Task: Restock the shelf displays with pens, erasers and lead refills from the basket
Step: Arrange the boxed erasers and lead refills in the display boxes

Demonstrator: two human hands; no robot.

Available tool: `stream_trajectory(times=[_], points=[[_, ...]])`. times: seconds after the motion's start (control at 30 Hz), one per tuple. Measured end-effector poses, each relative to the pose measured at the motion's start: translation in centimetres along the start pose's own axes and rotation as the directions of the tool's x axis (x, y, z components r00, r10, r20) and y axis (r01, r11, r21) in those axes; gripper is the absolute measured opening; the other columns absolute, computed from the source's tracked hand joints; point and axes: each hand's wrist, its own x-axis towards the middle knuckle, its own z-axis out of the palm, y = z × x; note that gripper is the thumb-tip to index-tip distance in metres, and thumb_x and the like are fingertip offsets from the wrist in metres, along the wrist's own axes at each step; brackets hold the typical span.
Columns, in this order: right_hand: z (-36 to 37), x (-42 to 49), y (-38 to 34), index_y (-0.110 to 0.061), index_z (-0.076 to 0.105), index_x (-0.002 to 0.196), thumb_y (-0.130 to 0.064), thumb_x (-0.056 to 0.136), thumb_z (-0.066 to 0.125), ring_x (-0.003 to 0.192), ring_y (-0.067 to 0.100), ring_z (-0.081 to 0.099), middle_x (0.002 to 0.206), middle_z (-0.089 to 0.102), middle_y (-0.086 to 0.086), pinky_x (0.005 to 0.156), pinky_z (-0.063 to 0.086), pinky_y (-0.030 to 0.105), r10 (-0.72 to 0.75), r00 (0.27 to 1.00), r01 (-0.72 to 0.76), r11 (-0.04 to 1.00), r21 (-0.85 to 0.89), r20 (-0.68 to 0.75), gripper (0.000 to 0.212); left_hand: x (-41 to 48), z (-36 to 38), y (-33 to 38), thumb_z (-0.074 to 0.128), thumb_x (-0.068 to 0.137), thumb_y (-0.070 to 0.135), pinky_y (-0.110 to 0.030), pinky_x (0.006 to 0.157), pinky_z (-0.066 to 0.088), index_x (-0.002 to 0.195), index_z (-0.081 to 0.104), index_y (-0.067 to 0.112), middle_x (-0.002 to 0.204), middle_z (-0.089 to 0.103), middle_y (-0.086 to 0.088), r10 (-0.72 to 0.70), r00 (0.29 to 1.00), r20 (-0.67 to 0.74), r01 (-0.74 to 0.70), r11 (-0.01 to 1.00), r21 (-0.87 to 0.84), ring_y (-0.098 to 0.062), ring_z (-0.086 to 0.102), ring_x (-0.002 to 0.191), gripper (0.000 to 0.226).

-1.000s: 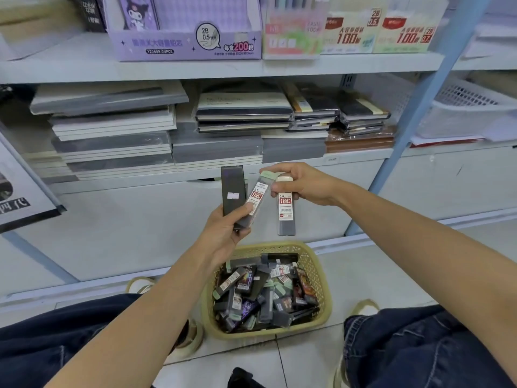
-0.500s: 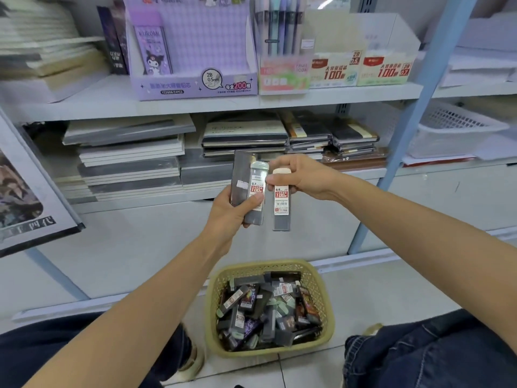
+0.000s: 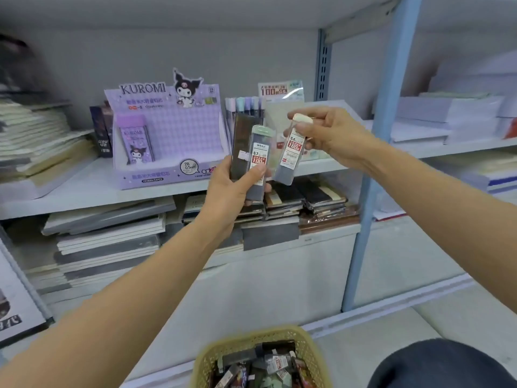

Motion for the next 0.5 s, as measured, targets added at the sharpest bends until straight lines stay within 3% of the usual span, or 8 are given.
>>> stream_trajectory(times=[0.13, 0.23, 0.33, 0.5], points=[[-3.6, 2.5, -1.6, -0.012, 0.064, 0.106, -0.012, 0.096, 0.057, 0.087, 0.015, 0.068, 0.093, 0.074, 0.004, 0.074, 0.053, 0.023, -0.114, 0.976, 0.114, 0.993, -0.008, -0.186, 0.012, 2.8, 0.5, 0.9, 0.067, 0.090, 0.030, -0.029, 0.065, 0.052, 0.116, 0.059, 0.025, 0.105, 0.073, -0.002, 0.061, 0.998, -0.031, -0.060, 0.998, 0.021, -0.019, 0.070, 0.089, 0.028], [-5.4, 5.1, -1.8, -0.014, 0.063, 0.098, -0.012, 0.097, 0.057, 0.085, 0.017, 0.064, 0.089, 0.068, 0.004, 0.082, 0.054, 0.030, -0.176, 0.931, 0.172, 0.984, -0.040, -0.320, 0.007, 4.9, 0.1, 1.5, 0.067, 0.090, 0.030, -0.020, 0.055, 0.048, 0.113, 0.061, 0.027, 0.107, 0.072, -0.002, 0.085, 0.995, -0.048, -0.083, 0.996, 0.025, -0.017, 0.070, 0.088, 0.024], [-5.9, 7.9, -1.1, -0.012, 0.062, 0.100, -0.010, 0.097, 0.055, 0.088, 0.019, 0.065, 0.092, 0.068, 0.005, 0.085, 0.057, 0.032, -0.182, 0.920, 0.157, 0.983, -0.097, -0.346, 0.007, 6.9, -0.5, 1.8, 0.068, 0.088, 0.028, -0.022, 0.056, 0.051, 0.110, 0.062, 0.026, 0.103, 0.074, -0.002, 0.078, 0.995, -0.057, -0.078, 0.997, 0.013, -0.017, 0.071, 0.086, 0.022], [-4.5, 12.4, 0.5, -0.004, 0.062, 0.107, -0.007, 0.096, 0.055, 0.091, 0.018, 0.066, 0.102, 0.068, 0.011, 0.076, 0.057, 0.022, -0.174, 0.945, 0.132, 0.977, -0.167, -0.276, 0.013, 9.4, -0.9, 2.0, 0.068, 0.088, 0.028, -0.019, 0.058, 0.054, 0.102, 0.064, 0.029, 0.093, 0.076, 0.005, 0.090, 0.995, -0.039, -0.088, 0.995, 0.039, -0.008, 0.072, 0.081, 0.015]])
